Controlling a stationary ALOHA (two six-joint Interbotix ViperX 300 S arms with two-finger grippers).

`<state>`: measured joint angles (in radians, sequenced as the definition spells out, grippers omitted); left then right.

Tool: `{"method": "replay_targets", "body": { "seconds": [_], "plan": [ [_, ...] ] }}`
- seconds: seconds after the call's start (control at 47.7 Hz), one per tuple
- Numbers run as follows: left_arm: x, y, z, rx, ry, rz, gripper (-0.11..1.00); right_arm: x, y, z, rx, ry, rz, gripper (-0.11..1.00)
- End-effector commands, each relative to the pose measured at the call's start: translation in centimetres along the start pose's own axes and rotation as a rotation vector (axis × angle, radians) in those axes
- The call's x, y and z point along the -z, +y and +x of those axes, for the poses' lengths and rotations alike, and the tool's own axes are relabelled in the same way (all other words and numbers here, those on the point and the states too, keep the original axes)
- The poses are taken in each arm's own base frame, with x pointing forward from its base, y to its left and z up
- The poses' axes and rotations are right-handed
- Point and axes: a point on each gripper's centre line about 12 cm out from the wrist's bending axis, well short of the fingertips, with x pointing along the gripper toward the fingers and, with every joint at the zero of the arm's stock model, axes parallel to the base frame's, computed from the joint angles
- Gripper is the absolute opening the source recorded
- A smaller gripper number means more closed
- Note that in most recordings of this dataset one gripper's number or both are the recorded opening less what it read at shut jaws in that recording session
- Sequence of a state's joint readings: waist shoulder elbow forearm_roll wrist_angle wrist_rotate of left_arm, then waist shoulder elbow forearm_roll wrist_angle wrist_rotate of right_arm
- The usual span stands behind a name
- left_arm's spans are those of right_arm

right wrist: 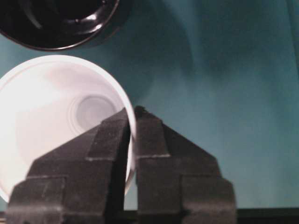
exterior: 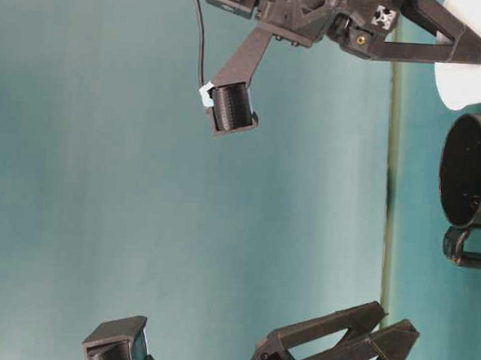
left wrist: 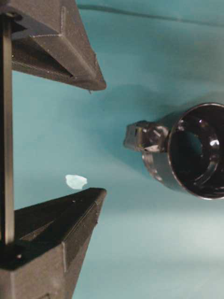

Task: Put a paper cup into the cup holder on your left arm.
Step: 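Grip the cup rim with the right gripper and lift it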

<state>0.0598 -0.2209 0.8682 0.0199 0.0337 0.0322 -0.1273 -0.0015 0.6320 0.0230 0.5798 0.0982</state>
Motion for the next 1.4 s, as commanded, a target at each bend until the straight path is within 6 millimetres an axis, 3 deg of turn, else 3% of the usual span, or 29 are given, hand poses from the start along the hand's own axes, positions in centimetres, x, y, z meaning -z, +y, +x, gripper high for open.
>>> {"method": "replay_targets", "body": {
  "seconds": [0.0,0.44,0.755,1.09,1.384],
  "plan": [
    [-0.8,0.0,-0.1,-0.001,-0.025,0.003,0.87,-0.2,0.0,-0.3,-0.002,0.002,0.002,-0.05],
    [-0.6,0.0,0.1,-0.001,-0.018,0.002,0.87,-0.1,0.1,-0.8,-0.011,0.007,0.019,-0.05],
    [-0.9,0.0,0.1,-0.001,-0.035,0.0,0.87,-0.9,0.4,-4.8,-0.041,0.004,0.053,-0.05],
    [-1.0,0.0,0.1,0.0,-0.043,0.001,0.87,-4.8,0.8,-9.1,-0.068,-0.052,0.067,-0.05],
    [-1.0,0.0,0.1,-0.002,-0.044,0.0,0.87,-6.3,0.4,-9.9,-0.066,-0.072,0.08,-0.05]
  ]
}}
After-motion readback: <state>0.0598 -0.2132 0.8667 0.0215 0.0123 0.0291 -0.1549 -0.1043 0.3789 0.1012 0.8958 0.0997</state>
